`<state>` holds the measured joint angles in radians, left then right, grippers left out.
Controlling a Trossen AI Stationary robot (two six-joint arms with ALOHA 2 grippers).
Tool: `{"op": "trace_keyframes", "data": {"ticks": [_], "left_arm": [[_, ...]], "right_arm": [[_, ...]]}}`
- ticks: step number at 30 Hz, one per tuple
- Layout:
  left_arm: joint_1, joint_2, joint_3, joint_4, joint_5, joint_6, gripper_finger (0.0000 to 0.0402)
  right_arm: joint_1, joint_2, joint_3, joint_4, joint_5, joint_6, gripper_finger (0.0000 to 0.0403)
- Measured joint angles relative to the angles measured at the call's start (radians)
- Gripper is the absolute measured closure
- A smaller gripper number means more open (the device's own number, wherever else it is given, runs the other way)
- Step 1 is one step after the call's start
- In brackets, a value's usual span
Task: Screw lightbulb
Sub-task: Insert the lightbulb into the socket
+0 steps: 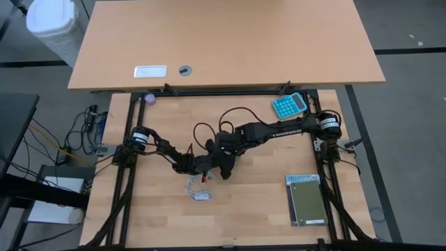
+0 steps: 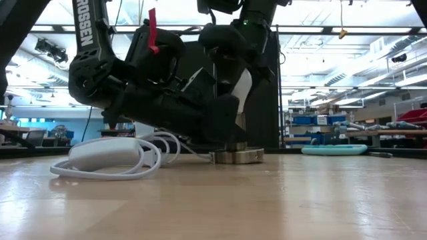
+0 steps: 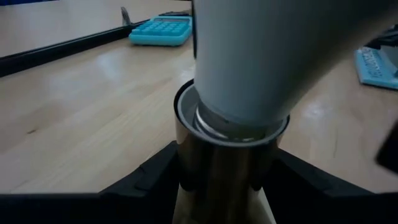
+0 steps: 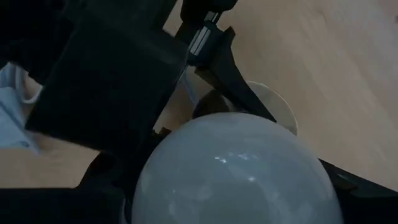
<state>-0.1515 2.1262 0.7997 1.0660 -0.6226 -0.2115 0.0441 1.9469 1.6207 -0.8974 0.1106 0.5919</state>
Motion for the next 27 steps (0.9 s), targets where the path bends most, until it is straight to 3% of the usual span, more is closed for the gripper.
{"op": "trace_keyframes", "data": {"ticks": [27], "left_arm": [[-0.007,-0.001,0.002,-0.018,-0.010,-0.005,0.0196]], "right_arm": [[-0.012,-0.003,0.000,0.015,0.006,-0.079,0.0126]]}}
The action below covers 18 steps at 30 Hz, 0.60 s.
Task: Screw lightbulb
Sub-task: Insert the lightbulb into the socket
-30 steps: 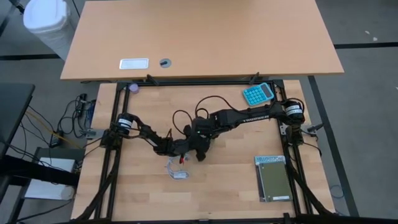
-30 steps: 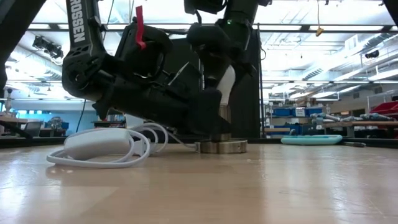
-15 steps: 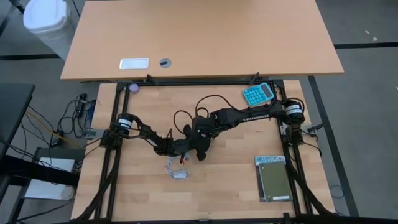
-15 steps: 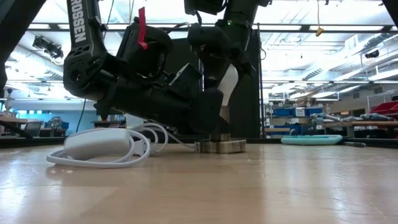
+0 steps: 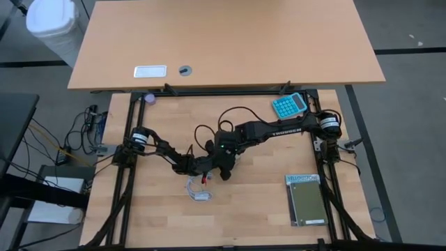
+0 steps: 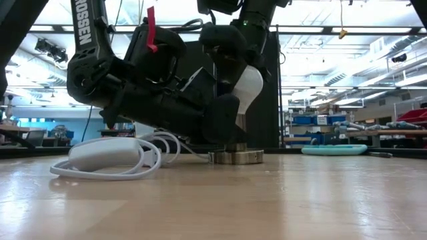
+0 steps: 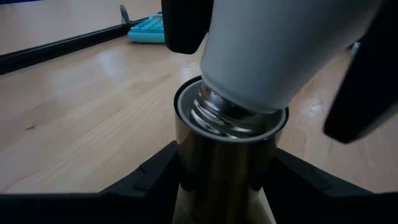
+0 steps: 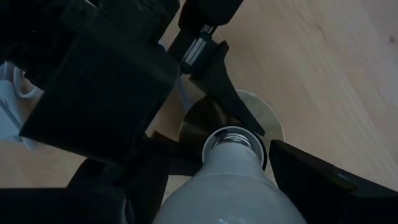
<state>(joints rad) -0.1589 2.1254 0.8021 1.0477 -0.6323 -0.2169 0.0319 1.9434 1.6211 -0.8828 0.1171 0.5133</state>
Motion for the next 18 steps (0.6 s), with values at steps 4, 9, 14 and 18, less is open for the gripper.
{"op": "trace_keyframes", "data": {"ticks": [4,9,14,18], "left_arm": [[0.000,0.000,0.000,0.000,0.000,0.000,0.0196],[-0.001,-0.004,0.000,0.002,-0.001,0.003,0.0196],[0.000,-0.003,0.001,-0.014,0.005,0.003,0.0196],[0.000,-0.002,0.002,-0.027,0.005,0.000,0.0196]], "right_arm": [[-0.008,0.000,0.022,-0.013,-0.003,-0.022,0.0126],[-0.010,0.000,0.086,-0.039,0.002,-0.072,0.0126],[-0.004,-0.007,0.163,-0.089,0.026,-0.116,0.0126],[0.027,-0.072,0.176,-0.080,0.089,-0.157,0.0126]]}}
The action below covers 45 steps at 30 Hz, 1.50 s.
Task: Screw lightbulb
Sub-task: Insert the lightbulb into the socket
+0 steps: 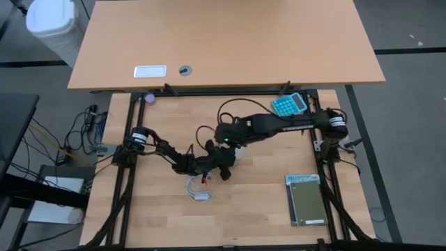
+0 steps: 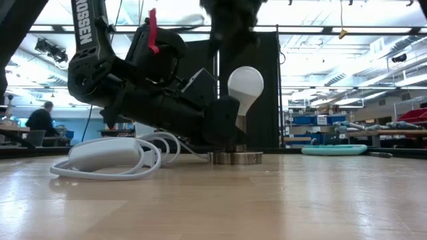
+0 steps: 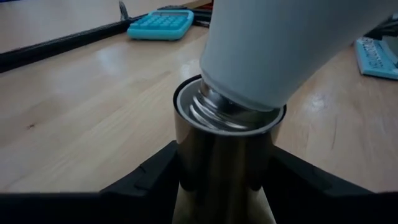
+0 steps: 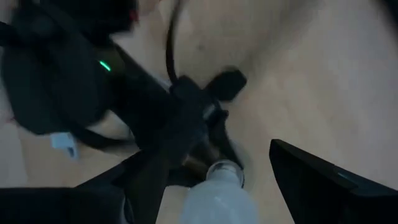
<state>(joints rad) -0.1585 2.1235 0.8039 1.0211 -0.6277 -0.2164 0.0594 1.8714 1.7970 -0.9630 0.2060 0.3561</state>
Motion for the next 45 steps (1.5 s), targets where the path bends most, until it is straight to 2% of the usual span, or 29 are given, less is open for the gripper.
{"op": "trace_keyframes", "data": {"ticks": [4,8,11,14,19,25,31,35,40,45], "left_arm": [[0.000,0.000,0.000,-0.001,0.000,-0.002,0.0196],[0.000,0.000,0.000,-0.002,0.000,-0.002,0.0196],[0.000,0.000,0.000,-0.002,0.000,-0.002,0.0196],[0.000,0.000,0.000,-0.002,0.000,-0.002,0.0196],[0.000,0.000,0.000,-0.003,0.000,0.002,0.0196],[0.000,0.000,0.000,-0.006,0.003,0.003,0.0196],[-0.001,0.000,-0.001,-0.007,0.024,-0.004,0.0196],[-0.002,0.000,-0.001,-0.003,0.029,-0.006,0.0196],[-0.003,0.000,-0.002,0.002,0.032,-0.026,0.0196],[-0.007,0.000,-0.002,0.003,0.033,-0.039,0.0196]], "right_arm": [[0.042,-0.088,0.000,-0.046,0.158,-0.008,0.0126],[0.088,-0.170,-0.020,-0.153,0.291,0.071,0.0126],[0.128,-0.233,-0.102,-0.215,0.367,0.167,0.0126],[0.170,-0.298,-0.243,-0.182,0.410,0.257,0.0126],[0.241,-0.413,-0.564,0.108,0.488,0.321,0.0128],[0.259,-0.512,-0.916,0.521,0.487,0.287,0.0130],[0.259,-0.583,-1.151,0.908,0.402,0.105,0.0132],[0.225,-0.586,-1.255,1.150,0.359,0.018,0.0135],[0.185,-0.544,-1.298,1.261,0.342,-0.072,0.0135],[0.168,-0.452,-1.298,1.427,0.340,-0.249,0.0135]]}}
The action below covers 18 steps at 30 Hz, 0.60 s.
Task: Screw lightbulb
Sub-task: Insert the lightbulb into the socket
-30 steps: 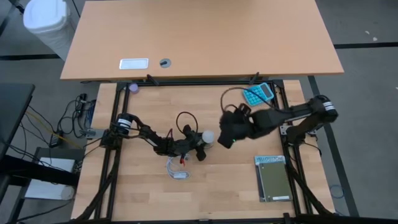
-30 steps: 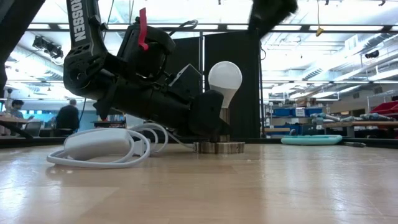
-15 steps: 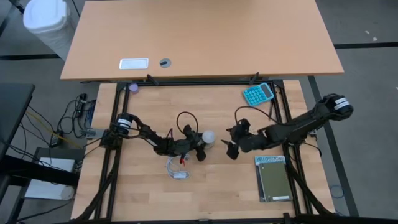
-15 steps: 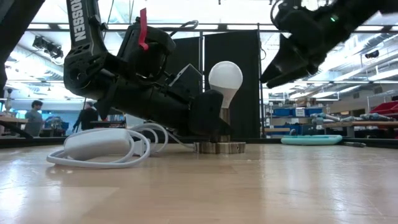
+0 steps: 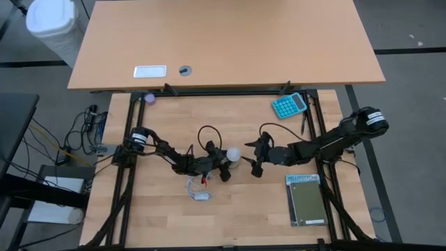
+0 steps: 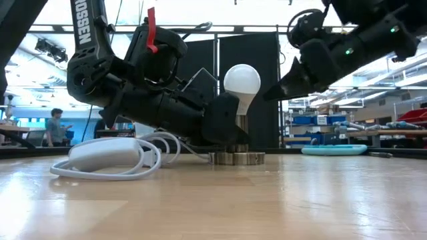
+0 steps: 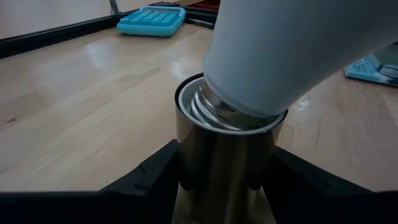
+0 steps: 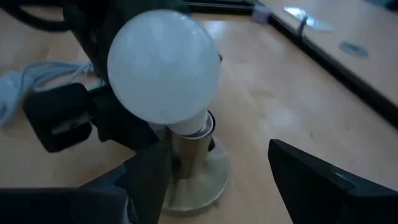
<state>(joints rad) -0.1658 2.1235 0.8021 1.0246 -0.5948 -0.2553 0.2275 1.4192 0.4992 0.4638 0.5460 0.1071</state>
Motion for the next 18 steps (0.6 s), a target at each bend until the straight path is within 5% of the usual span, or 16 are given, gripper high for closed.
{"op": "trace_keyframes", "data": {"ticks": [9,18], "left_arm": [[-0.001,0.000,0.000,0.003,0.018,-0.015,0.0196],[-0.003,0.000,0.000,0.003,0.032,-0.015,0.0196]], "right_arm": [[-0.068,0.187,0.000,0.251,-0.177,-0.119,0.0137],[-0.112,0.251,0.000,0.369,-0.234,-0.154,0.0137]]}}
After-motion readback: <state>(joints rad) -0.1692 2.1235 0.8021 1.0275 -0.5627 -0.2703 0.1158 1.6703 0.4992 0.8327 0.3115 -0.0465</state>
